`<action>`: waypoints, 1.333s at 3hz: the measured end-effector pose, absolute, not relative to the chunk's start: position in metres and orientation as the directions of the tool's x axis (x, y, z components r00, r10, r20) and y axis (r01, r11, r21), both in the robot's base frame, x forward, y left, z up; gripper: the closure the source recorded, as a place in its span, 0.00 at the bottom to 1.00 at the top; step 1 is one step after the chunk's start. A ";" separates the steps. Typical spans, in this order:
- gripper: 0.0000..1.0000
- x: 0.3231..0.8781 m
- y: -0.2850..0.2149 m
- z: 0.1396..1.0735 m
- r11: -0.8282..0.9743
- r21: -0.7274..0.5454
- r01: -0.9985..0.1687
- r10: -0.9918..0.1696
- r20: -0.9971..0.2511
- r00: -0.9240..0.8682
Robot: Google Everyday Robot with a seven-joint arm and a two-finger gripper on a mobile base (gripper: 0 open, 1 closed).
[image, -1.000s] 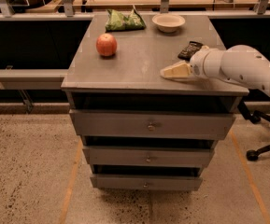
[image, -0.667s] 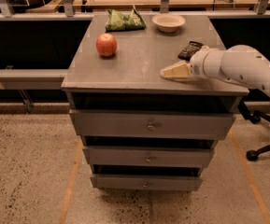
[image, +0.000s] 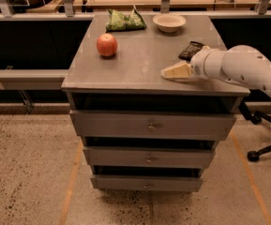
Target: Move rxbar chocolate near apple
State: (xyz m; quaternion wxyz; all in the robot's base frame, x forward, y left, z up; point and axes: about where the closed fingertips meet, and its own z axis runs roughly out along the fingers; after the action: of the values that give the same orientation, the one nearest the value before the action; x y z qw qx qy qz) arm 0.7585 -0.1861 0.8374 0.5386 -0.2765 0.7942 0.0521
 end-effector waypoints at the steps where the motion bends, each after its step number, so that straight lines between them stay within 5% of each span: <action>1: 0.00 0.758 -0.186 0.837 0.842 -0.215 -0.495 -0.383 -0.884 -0.267; 3: 0.48 0.758 -0.186 0.841 0.842 -0.215 -0.495 -0.383 -0.885 -0.267; 4: 0.49 0.758 -0.186 0.842 0.842 -0.215 -0.495 -0.383 -0.885 -0.267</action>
Offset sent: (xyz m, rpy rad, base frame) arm 0.0296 -0.0873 0.1272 0.5603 -0.3683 -0.1621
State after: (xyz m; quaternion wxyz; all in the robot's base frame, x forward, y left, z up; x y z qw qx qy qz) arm 0.7585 -0.1861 0.8419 0.5388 -0.2764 0.7941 0.0522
